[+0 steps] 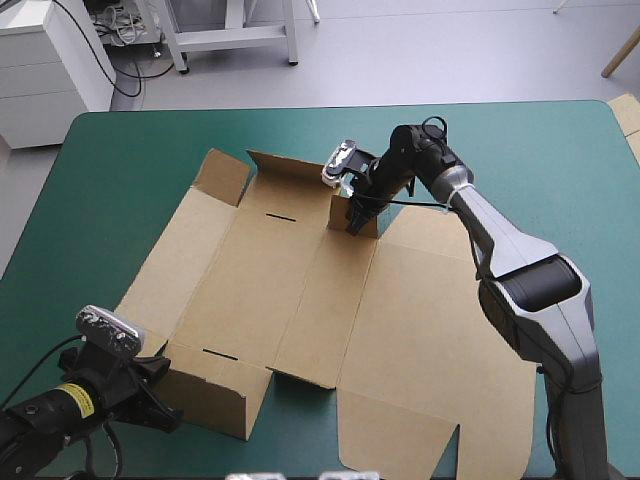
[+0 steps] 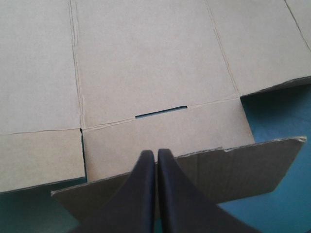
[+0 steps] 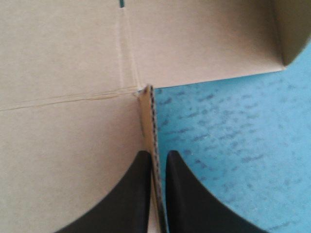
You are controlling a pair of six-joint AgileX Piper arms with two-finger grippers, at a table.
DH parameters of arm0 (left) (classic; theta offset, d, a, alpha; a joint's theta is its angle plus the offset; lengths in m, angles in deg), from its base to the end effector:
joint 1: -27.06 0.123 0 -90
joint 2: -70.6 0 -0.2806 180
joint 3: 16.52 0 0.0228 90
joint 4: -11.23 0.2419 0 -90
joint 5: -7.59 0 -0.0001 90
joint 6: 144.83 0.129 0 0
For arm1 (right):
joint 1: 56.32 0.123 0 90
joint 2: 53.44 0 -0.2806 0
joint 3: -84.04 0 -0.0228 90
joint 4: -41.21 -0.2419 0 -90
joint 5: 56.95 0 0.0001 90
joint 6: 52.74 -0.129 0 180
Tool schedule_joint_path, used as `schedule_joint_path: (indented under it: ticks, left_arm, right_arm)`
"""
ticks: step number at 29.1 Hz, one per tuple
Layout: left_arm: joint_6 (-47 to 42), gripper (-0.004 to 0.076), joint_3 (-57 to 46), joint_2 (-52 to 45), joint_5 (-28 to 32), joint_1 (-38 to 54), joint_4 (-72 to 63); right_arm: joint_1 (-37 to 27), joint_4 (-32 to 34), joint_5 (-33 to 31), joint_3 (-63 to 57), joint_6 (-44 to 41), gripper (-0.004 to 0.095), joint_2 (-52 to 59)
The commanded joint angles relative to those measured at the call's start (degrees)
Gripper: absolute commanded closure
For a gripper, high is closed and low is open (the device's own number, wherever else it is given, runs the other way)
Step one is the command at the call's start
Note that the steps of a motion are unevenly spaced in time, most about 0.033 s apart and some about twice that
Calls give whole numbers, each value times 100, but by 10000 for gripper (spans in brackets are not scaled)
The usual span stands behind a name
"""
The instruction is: Fold the box
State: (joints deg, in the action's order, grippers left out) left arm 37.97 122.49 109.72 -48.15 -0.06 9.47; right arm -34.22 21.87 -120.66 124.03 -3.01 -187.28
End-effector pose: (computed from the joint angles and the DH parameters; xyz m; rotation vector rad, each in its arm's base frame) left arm 0.0933 -0.0514 0.2715 0.6073 2.3052 -0.2414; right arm 0.4366 0.2187 0.2191 -1.4670 2.2309 0.3081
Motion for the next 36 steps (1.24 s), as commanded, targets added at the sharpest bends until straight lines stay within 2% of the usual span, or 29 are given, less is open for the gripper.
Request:
schedule_joint_path:
  ticks: [1,15,22,28,33,36]
  left_arm:
    - [-17,731,207,21,286,-45,-77]
    - [-17,731,207,21,286,-45,-77]
    - [-17,731,207,21,286,-45,-77]
    - [-17,731,207,21,264,-45,-103]
    - [-58,731,207,21,276,-45,-114]
    - [-58,731,207,21,276,-45,-181]
  right_arm:
    - [1,-133,148,198,397,929,364]
    - [145,-191,92,211,2225,929,364]
    - [349,-166,64,395,2526,929,364]
    - [481,-265,-196,705,2844,930,364]
    - [522,-810,-315,745,3239,929,364]
    - [522,-904,-315,745,3384,930,364]
